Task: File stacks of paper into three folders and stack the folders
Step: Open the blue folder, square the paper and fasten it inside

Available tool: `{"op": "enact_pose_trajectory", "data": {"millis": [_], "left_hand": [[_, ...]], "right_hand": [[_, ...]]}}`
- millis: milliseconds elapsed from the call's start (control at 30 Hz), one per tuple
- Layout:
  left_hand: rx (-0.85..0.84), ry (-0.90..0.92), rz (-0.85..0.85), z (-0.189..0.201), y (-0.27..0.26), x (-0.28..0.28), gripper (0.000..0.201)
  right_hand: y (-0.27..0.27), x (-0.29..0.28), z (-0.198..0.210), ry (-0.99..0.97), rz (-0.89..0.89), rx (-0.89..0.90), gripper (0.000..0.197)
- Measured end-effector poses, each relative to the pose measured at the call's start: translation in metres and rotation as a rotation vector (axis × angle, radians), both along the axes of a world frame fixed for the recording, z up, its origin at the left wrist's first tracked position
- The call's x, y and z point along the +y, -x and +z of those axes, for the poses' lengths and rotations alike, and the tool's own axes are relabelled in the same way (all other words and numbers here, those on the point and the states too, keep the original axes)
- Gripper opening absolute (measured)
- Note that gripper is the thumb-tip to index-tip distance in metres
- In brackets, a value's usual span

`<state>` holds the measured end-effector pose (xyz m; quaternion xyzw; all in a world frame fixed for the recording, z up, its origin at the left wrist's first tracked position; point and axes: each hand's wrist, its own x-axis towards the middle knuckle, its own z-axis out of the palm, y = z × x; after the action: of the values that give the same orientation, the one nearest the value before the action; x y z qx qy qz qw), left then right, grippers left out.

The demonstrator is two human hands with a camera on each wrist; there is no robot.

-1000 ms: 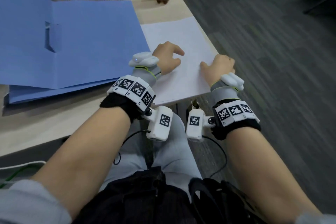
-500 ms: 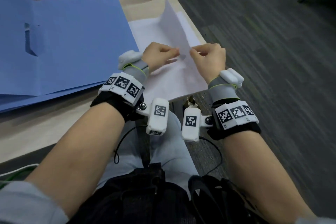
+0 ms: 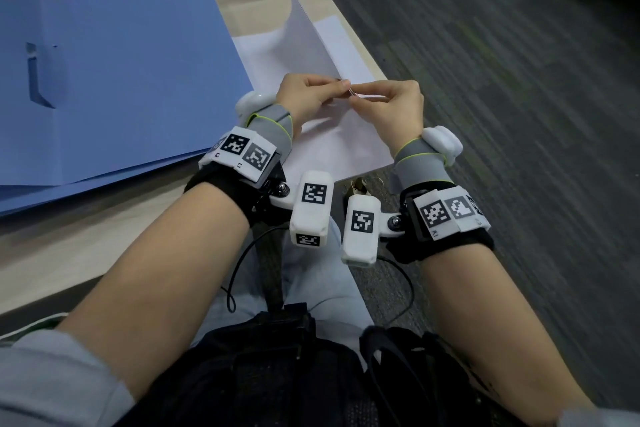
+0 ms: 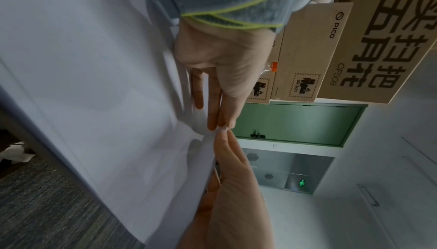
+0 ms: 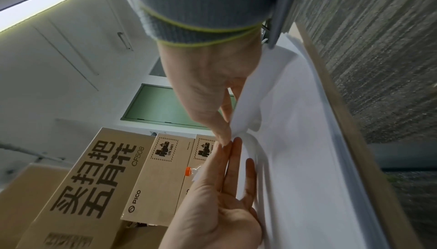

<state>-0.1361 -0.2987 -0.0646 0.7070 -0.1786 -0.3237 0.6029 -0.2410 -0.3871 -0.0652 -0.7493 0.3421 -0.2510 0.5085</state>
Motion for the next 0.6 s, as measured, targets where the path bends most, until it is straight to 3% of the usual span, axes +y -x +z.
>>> {"op": "enact_pose_trajectory", "data": {"millis": [400, 467, 533, 600], "left_hand": [[-0.018, -0.047, 0.017, 0.0013, 0.0020, -0.0012, 0.016], [-0.025, -0.070, 0.014, 0.0027, 0.0031, -0.0022, 0.008], [-0.032, -0.096, 0.030, 0.0031, 0.0040, -0.0050, 0.011], [-0.019, -0.122, 0.062, 0.0039, 0.0048, -0.0076, 0.020]], "right_hand": [[-0.0002, -0.0031, -0.0053, -0.083, 0.009, -0.036, 0.018], [0.0006, -0.0032, -0.0047, -0.093, 0.005, -0.035, 0.019], [0.0009, -0.0033, -0.0032, -0.043, -0.006, 0.016, 0.033], [-0.0008, -0.0013, -0.0005, 0.166, -0.003, 0.141, 0.055]]}}
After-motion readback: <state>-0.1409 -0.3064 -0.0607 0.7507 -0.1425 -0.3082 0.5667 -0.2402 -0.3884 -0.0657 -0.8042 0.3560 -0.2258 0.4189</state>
